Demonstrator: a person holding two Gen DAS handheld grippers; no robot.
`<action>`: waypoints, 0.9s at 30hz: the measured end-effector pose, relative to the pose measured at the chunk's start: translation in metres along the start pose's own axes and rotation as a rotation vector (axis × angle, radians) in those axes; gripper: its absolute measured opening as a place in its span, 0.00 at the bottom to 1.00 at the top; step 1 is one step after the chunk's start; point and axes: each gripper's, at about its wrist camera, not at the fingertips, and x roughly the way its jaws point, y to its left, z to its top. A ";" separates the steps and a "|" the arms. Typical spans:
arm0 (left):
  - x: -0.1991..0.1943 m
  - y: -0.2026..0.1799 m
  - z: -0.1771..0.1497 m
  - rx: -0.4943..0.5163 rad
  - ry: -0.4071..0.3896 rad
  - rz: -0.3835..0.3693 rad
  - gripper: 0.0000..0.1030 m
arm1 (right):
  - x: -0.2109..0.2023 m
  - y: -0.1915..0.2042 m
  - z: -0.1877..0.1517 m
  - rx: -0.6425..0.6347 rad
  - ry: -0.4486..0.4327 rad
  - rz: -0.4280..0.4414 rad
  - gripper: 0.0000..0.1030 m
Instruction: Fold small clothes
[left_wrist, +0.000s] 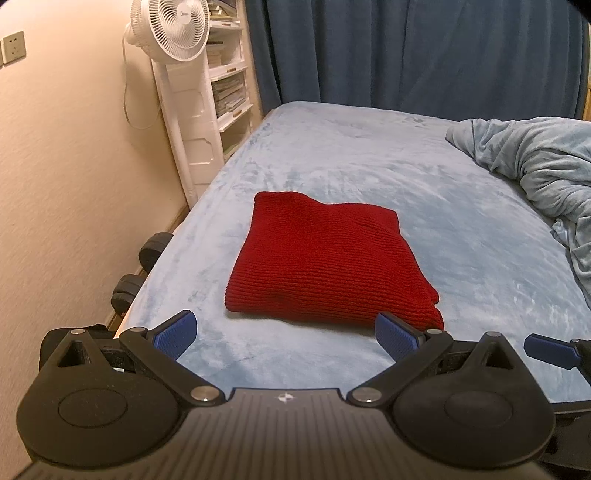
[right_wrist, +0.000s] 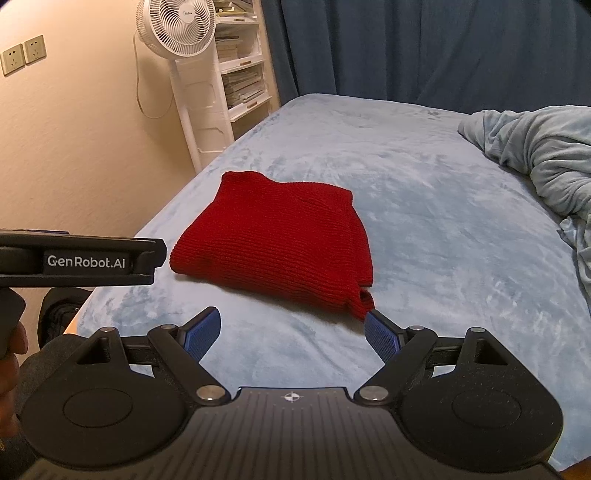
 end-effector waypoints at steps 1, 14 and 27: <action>0.000 -0.001 0.000 0.002 -0.001 0.000 1.00 | 0.000 -0.001 0.000 0.000 0.000 -0.001 0.83; 0.000 -0.006 -0.001 0.014 0.006 0.002 1.00 | -0.001 -0.004 0.001 0.001 -0.001 -0.006 0.83; 0.003 -0.006 -0.002 0.014 0.020 -0.001 1.00 | 0.003 -0.003 0.001 0.002 0.010 -0.006 0.83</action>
